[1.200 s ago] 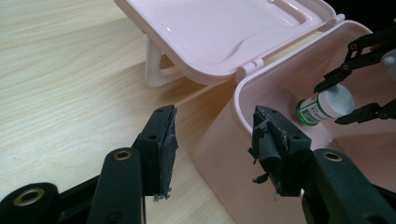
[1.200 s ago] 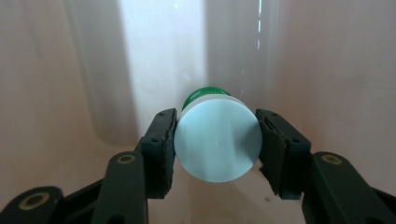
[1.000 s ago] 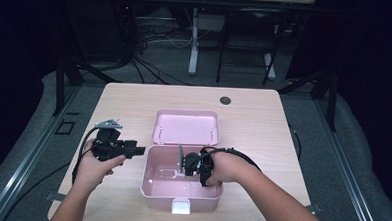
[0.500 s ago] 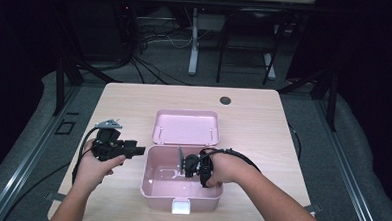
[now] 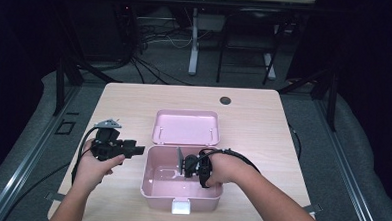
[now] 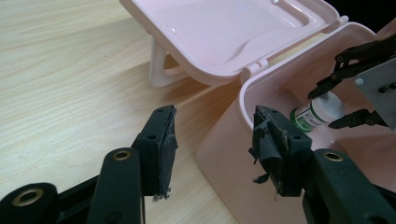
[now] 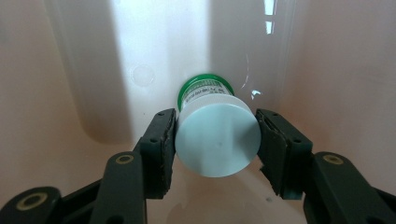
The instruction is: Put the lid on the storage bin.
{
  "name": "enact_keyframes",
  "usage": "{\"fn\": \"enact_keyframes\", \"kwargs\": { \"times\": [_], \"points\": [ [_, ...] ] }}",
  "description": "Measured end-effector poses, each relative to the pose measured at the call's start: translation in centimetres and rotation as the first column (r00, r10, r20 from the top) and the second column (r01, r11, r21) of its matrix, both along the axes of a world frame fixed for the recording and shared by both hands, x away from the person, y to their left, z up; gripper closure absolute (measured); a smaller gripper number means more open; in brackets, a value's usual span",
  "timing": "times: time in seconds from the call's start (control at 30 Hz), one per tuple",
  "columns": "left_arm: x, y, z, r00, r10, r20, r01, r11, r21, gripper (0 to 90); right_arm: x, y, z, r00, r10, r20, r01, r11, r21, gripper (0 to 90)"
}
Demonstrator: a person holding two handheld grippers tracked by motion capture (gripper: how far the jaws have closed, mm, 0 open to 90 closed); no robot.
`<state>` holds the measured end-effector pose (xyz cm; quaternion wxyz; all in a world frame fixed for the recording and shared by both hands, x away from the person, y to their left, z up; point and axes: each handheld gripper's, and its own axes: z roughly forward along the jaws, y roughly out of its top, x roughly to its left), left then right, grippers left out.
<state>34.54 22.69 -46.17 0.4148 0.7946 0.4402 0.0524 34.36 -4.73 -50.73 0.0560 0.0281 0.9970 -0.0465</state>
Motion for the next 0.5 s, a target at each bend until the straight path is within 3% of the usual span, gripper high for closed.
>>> {"fn": "enact_keyframes", "kwargs": {
  "times": [0.27, 0.5],
  "points": [
    [0.0, 0.0, 0.0, 1.0, 0.004, 0.001, -0.004, 1.0, -0.002, 49.3, -0.1, 0.0, 0.5, 1.0, -0.008, 0.003, 0.008, 1.0, 0.0, 48.7],
    [-0.1, 0.0, 0.1, 1.0, 0.005, 0.0, -0.005, 1.0, -0.004, 49.2, -0.3, -0.4, 2.0, 0.9995, -0.031, 0.005, 0.031, 0.9976, 0.063, 47.3]
  ]
}}
